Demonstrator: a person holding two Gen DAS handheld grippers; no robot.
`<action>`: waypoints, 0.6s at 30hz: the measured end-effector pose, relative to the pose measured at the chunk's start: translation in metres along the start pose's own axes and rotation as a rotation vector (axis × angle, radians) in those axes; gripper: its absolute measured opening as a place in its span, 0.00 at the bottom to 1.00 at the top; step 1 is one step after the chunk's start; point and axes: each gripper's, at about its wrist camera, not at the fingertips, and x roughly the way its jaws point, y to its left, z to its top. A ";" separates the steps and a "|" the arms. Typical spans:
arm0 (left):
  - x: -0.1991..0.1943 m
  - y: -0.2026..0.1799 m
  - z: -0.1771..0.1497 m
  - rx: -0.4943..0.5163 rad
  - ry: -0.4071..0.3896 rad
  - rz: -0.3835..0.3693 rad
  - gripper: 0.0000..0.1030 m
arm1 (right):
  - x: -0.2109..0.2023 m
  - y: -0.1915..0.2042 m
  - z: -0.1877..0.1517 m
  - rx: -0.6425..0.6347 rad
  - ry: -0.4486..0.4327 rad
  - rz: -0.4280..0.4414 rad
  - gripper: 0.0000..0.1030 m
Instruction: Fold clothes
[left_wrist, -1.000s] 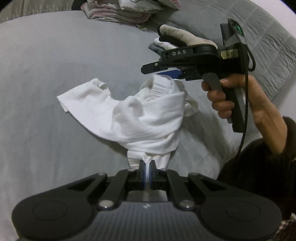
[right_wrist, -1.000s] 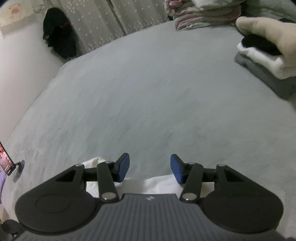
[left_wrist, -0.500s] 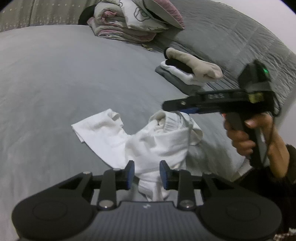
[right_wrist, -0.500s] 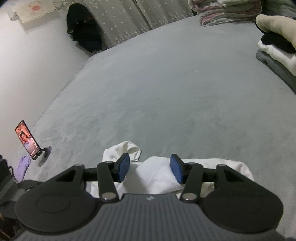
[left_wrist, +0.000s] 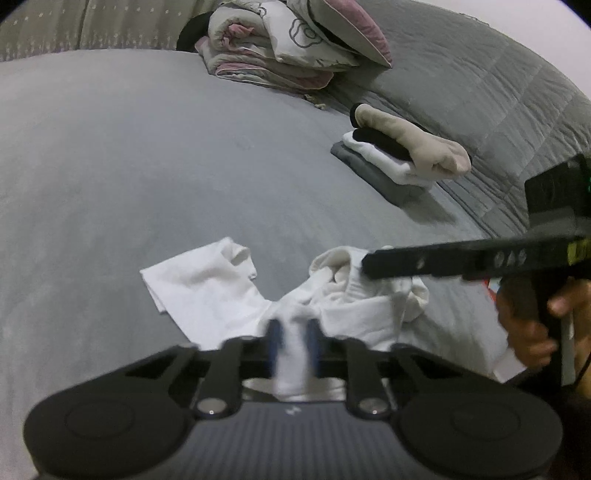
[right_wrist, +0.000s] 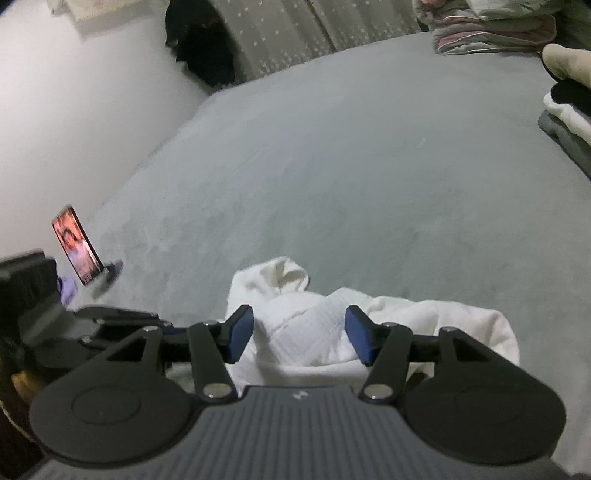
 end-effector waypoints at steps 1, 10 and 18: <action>0.000 -0.001 0.000 0.002 -0.001 -0.001 0.04 | 0.003 0.003 -0.001 -0.021 0.002 -0.017 0.55; -0.028 -0.018 -0.005 0.093 -0.010 -0.065 0.04 | -0.003 0.006 0.006 -0.006 -0.093 -0.075 0.21; -0.036 -0.030 -0.023 0.213 0.092 -0.104 0.04 | -0.021 0.004 0.023 0.058 -0.243 -0.071 0.20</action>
